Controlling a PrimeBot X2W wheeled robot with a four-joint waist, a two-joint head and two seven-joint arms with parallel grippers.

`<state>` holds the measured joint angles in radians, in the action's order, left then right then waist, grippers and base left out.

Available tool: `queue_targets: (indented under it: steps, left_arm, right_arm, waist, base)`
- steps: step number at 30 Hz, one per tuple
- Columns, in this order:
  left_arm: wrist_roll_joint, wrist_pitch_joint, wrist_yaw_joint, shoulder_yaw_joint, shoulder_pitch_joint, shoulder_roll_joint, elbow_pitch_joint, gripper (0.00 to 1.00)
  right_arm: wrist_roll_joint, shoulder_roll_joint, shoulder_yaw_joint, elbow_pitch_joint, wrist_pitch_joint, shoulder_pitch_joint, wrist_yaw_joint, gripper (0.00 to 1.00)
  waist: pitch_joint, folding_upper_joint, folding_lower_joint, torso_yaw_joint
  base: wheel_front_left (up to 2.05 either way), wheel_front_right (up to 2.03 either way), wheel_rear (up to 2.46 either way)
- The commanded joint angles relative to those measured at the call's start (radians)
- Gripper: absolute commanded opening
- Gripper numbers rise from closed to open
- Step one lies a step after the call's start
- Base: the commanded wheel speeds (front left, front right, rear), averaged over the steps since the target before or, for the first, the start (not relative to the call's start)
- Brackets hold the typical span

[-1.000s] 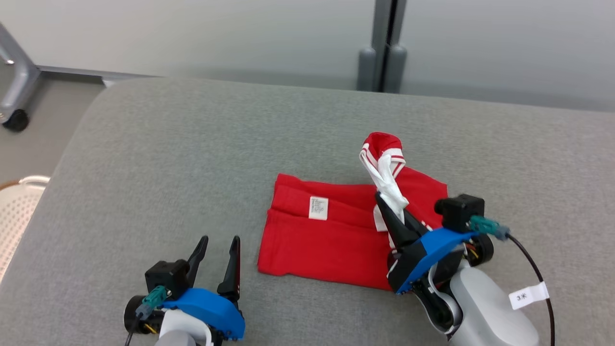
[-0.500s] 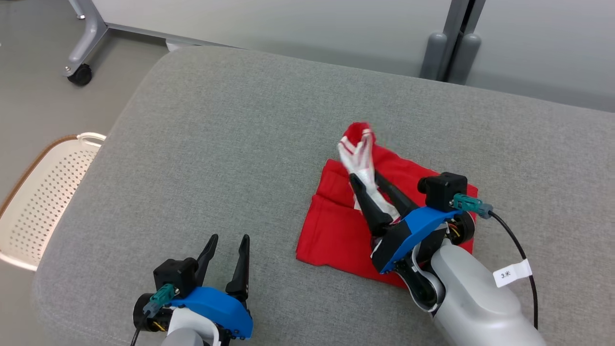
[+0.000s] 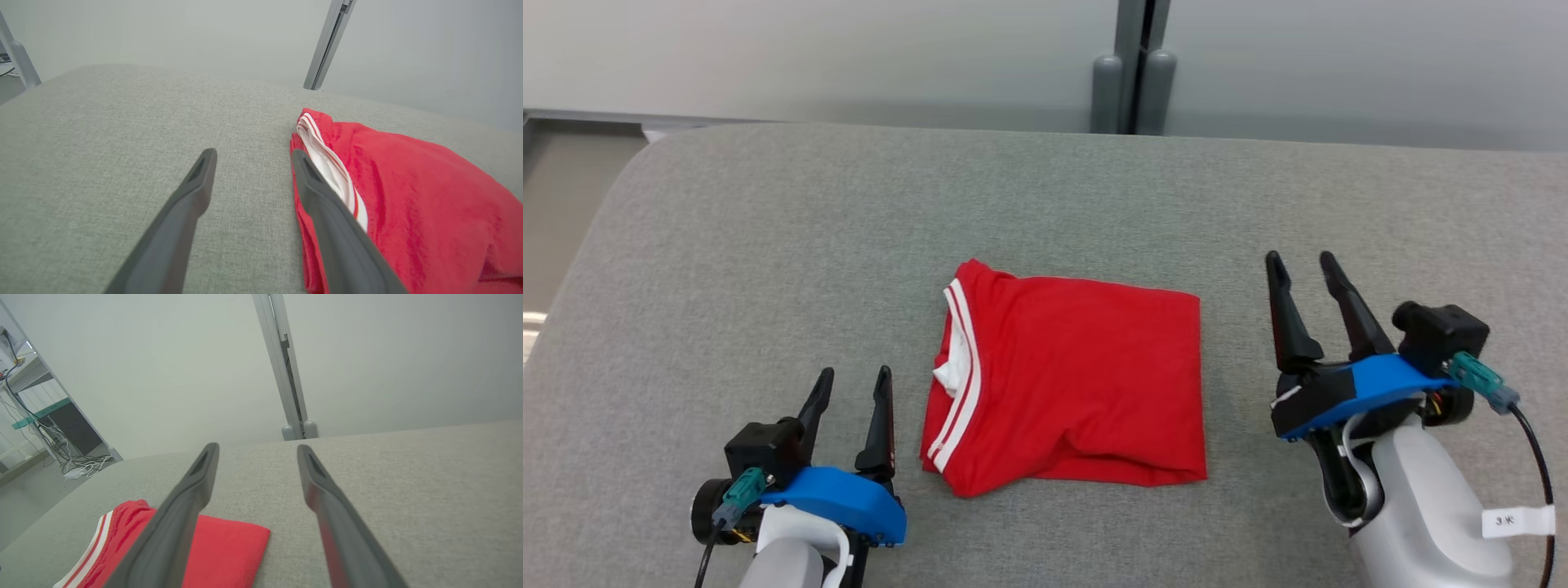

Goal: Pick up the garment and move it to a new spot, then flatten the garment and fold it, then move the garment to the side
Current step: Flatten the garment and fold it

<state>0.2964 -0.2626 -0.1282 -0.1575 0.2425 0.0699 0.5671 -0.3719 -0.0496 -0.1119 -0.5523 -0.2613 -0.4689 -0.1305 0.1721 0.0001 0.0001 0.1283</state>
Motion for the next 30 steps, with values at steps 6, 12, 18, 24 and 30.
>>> queue_targets:
  steps: [6, 12, 18, 24, 30]
  left_arm:
    - [-0.053, -0.003, 0.013, 0.062, -0.017, 0.002, -0.025, 1.00]
    - [-0.095, -0.003, 0.017, 0.103, -0.048, -0.002, -0.019, 1.00]
    - [-0.124, -0.003, 0.021, 0.123, -0.082, -0.009, -0.003, 1.00]
    - [-0.144, -0.003, 0.038, 0.122, -0.125, -0.015, 0.011, 1.00]
    - [-0.155, -0.003, 0.054, 0.124, -0.146, -0.017, 0.008, 1.00]
  right_arm:
    - [0.096, -0.002, 0.113, 0.087, -0.005, 0.130, 0.000, 1.00]
    - [0.140, -0.003, 0.134, 0.103, -0.005, 0.221, 0.000, 1.00]
    - [0.157, -0.003, 0.141, 0.086, -0.005, 0.276, 0.000, 1.00]
    - [0.218, -0.003, 0.143, 0.067, -0.005, 0.319, 0.000, 1.00]
    - [0.274, -0.003, 0.137, 0.073, -0.005, 0.334, 0.000, 1.00]
  waist:
    - [-0.034, -0.0001, -0.0001, -0.081]
    - [-0.062, -0.0001, -0.0001, -0.112]
    - [-0.105, -0.0001, -0.0001, -0.120]
    - [-0.164, -0.0001, -0.0001, -0.119]
    - [-0.191, -0.0001, -0.0001, -0.122]
  base:
    - [0.00, 0.00, 0.00]
    - [0.00, 0.00, 0.00]
    - [0.00, 0.00, 0.00]
    - [0.00, 0.00, 0.00]
    - [0.00, 0.00, 0.00]
